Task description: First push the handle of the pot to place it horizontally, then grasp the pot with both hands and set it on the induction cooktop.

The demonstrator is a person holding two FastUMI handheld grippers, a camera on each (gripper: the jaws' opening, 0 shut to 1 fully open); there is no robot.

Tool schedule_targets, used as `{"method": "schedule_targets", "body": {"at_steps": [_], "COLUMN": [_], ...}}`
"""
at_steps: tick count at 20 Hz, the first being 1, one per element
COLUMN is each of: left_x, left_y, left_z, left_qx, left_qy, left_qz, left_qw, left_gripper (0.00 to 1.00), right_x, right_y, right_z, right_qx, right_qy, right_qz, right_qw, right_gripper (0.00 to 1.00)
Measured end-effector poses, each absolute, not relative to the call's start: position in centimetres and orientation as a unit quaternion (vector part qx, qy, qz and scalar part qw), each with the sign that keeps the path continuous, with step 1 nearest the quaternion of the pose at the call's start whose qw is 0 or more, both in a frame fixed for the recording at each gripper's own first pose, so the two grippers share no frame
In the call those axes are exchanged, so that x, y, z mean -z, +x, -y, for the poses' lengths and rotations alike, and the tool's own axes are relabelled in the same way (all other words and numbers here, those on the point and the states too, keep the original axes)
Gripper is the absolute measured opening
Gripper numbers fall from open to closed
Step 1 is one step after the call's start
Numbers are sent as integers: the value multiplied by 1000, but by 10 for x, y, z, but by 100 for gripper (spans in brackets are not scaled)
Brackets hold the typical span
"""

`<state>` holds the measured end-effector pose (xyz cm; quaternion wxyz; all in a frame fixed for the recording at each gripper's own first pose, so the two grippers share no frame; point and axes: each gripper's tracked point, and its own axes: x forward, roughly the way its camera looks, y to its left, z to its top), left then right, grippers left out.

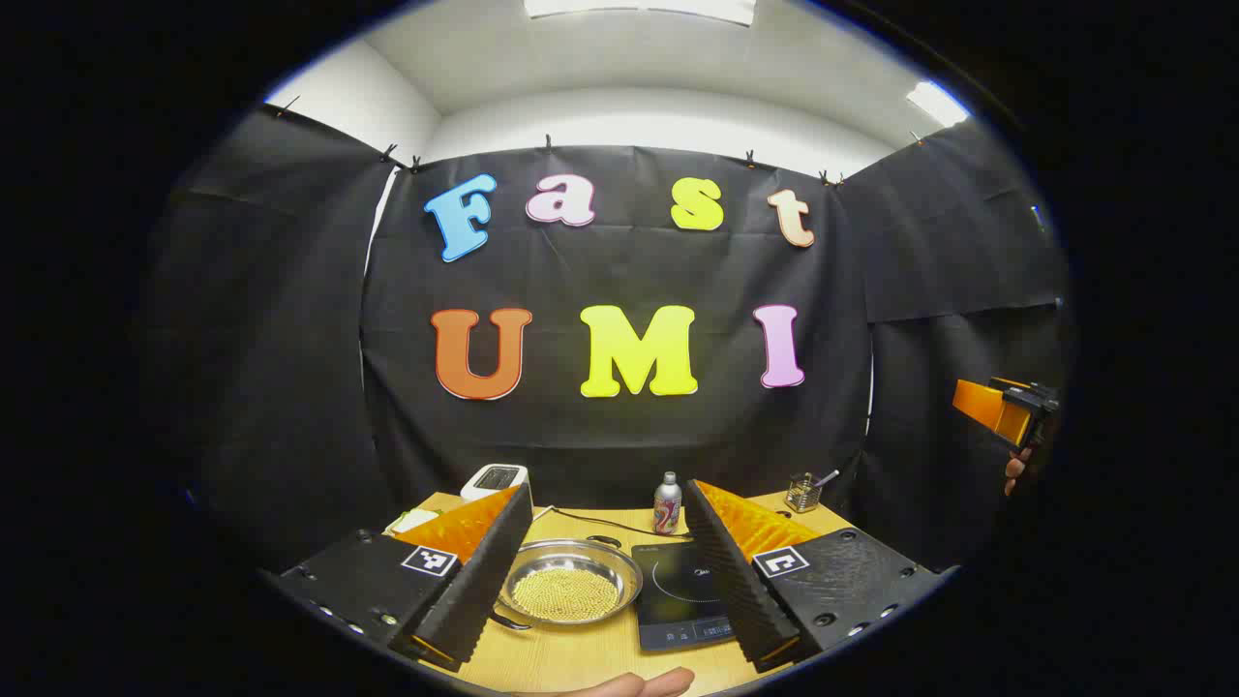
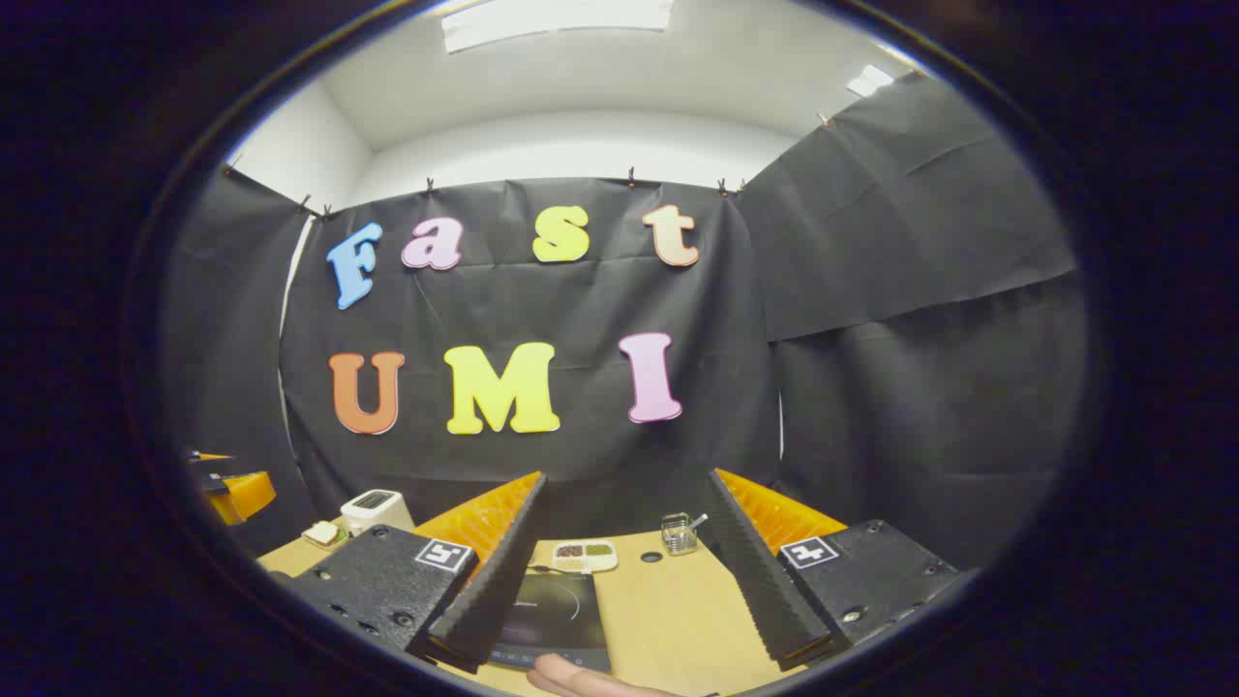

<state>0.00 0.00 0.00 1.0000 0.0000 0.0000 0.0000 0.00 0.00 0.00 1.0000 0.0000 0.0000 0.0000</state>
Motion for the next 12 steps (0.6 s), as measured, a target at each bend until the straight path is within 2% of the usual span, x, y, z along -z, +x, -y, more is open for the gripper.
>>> {"method": "schedule_targets", "body": {"at_steps": [12], "left_x": [-1], "left_y": [0], "left_z": [2], "left_qx": [-4], "left_qy": [-19], "left_qz": [5], "left_qw": [1000], "left_gripper": [95], "right_x": [-6], "right_y": [-4], "right_z": [9], "right_qx": [1], "right_qy": [-18], "right_qz": [9], "right_qw": [1000], "right_gripper": [96]}}
